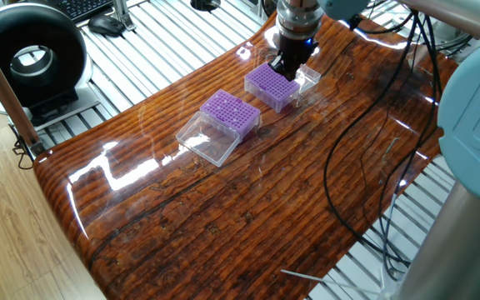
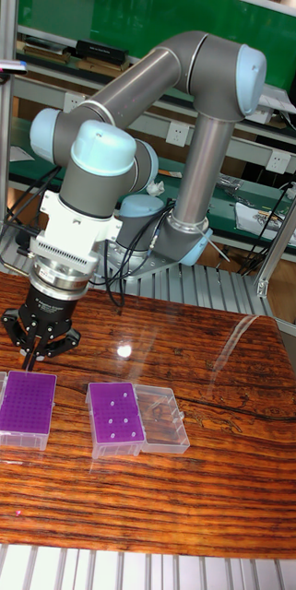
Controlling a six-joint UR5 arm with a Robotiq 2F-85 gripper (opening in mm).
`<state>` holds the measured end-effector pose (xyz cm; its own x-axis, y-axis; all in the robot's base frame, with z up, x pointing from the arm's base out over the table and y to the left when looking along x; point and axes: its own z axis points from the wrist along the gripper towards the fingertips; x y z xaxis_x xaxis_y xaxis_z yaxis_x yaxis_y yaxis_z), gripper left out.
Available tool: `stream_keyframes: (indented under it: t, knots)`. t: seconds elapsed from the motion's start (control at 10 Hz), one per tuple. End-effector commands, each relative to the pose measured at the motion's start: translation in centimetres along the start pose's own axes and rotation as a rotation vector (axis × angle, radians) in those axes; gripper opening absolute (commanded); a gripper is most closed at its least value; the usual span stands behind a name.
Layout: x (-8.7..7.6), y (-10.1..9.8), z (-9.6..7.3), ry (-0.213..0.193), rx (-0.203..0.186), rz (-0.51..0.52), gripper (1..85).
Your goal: Transfer all small pipette tips from one holder to another
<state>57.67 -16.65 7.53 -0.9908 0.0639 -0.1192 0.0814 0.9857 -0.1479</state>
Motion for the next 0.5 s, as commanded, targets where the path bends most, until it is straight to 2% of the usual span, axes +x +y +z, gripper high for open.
stream_keyframes:
  t: [0.0, 0.4]
  knots:
    - [-0.31, -0.35, 0.2, -0.011, -0.009, -0.011, 1.0]
    - [-0.37, -0.54, 0.51, -0.017, -0.016, -0.019, 1.0]
